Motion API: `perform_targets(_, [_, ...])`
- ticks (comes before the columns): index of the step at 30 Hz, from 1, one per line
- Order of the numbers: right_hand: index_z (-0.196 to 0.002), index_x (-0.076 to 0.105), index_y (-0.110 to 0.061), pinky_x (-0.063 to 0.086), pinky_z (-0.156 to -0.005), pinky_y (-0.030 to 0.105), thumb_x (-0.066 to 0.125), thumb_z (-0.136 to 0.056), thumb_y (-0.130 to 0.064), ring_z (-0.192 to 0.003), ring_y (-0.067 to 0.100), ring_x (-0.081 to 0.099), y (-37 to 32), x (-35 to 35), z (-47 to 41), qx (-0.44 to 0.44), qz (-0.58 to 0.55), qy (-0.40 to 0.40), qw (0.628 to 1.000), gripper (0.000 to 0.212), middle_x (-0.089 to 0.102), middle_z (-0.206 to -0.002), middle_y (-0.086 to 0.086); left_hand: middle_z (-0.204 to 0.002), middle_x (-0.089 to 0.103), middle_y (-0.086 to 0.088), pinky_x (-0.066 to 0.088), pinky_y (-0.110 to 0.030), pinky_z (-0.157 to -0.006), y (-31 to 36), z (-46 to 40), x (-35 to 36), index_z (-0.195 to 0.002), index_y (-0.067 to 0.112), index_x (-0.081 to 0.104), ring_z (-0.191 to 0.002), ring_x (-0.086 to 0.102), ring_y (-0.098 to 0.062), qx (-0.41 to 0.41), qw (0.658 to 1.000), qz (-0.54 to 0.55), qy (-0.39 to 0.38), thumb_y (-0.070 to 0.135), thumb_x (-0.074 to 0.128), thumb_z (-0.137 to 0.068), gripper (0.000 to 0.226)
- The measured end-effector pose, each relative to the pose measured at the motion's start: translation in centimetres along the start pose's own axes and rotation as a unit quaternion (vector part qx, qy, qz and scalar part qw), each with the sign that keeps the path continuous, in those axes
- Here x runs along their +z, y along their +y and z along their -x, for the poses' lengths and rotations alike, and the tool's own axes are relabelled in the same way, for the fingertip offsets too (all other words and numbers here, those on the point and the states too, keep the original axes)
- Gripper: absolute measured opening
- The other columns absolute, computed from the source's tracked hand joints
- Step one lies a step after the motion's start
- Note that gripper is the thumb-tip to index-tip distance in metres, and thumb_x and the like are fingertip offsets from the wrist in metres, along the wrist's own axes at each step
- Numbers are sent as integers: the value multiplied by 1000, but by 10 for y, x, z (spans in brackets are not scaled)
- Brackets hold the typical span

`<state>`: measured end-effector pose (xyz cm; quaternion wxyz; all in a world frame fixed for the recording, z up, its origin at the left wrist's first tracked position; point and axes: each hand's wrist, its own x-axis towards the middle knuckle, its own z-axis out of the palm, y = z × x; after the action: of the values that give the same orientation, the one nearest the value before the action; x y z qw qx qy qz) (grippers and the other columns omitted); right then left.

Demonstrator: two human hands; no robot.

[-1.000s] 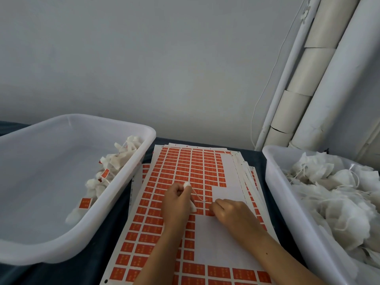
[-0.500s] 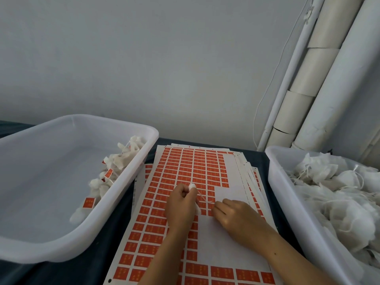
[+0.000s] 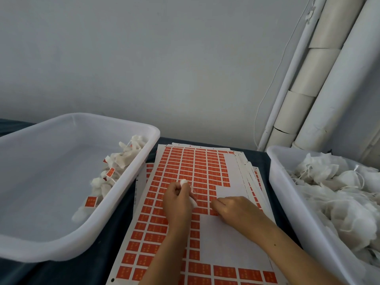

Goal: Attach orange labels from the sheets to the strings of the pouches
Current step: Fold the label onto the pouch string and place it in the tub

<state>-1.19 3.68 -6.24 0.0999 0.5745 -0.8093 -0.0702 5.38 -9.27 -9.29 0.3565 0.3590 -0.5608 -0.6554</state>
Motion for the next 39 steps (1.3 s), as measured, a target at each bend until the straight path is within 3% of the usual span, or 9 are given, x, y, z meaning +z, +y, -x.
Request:
perform_targets(3, [-130,49,-18,43,-96,21,48,-97,-26,-108,15,61,5,5,0,12,-38,10,999,34,57,-129,-3,-74,64,-1,44,-19,-59,2,-1,0,-76,18,59,-71,63,-16,-11,1000,10,3,22,52,-95,21])
perform_targets(11, [-136,44,-14,40,-101,25,48,-97,-22,-116,19,58,5,3,-1,-23,-3,-18,1000,41,52,-136,0,-71,63,-1,45,-21,-58,-1,-2,2,-75,18,59,-66,61,-15,-9,1000,-7,-6,22,55,-94,19])
perform_targets(18, [-97,74,-16,55,-64,19,91,-52,-23,-65,10,70,-2,-4,8,-52,25,31,998,48,74,-88,-5,-74,64,-2,45,-20,-58,-3,-3,1,-79,15,60,-66,61,-14,-10,1000,-11,-9,23,54,-94,18])
perform_targets(22, [-85,76,-21,53,-54,14,95,-36,-30,-53,5,66,-3,-1,7,-60,19,52,997,54,73,-76,-11,-73,63,0,44,-20,-59,-3,-3,1,-77,17,59,-67,61,-15,-7,1000,-15,-10,22,55,-94,18])
perform_targets(29, [-82,75,-18,55,-56,14,93,-44,-25,-55,6,67,1,1,6,-34,-20,71,997,42,73,-76,-8,-74,64,-1,44,-19,-58,-2,-3,1,-79,16,61,-68,62,-14,-8,1000,-20,-7,24,54,-94,18])
perform_targets(31, [-95,73,-14,56,-69,18,83,-66,-24,-70,11,70,4,0,6,-13,-46,53,997,32,73,-90,-3,-74,64,-1,45,-20,-59,-2,-3,2,-80,16,61,-68,61,-15,-8,1000,-22,-7,24,54,-94,18])
perform_targets(33, [-121,60,-14,46,-93,20,55,-93,-29,-100,14,66,7,-1,4,12,-67,21,997,33,64,-121,-1,-74,64,-1,44,-19,-59,-1,-2,2,-80,15,61,-68,61,-14,-7,1000,-23,-7,24,54,-94,18])
perform_targets(35, [-131,49,-19,37,-101,17,41,-98,-32,-115,12,57,9,1,3,19,-72,6,997,36,54,-134,-5,-74,63,0,44,-19,-58,-1,-2,2,-80,15,61,-67,61,-14,-7,1000,-22,-9,23,54,-94,18])
perform_targets(39, [-135,47,-19,37,-103,21,45,-98,-27,-117,14,56,7,3,3,-3,-39,-16,999,38,51,-137,-4,-74,63,-2,43,-19,-57,-1,-2,1,-79,16,60,-67,61,-14,-8,1000,-21,-10,22,54,-94,17])
